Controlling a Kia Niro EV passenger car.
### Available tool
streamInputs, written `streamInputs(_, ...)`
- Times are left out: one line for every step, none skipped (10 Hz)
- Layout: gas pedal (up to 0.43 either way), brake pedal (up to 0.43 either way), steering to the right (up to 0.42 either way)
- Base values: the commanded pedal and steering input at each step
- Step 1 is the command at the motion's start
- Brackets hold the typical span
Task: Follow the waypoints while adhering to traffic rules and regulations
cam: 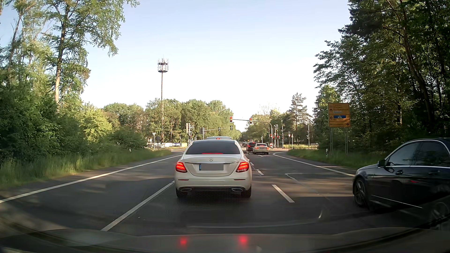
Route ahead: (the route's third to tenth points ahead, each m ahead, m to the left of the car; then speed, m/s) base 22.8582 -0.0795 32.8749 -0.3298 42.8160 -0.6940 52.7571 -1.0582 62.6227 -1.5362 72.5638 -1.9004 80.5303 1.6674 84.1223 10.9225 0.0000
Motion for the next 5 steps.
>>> streamInputs(0.000,0.000,-0.004)
streamInputs(0.000,0.000,-0.004)
streamInputs(0.000,0.000,-0.004)
streamInputs(0.000,0.000,-0.004)
streamInputs(0.000,0.000,-0.004)
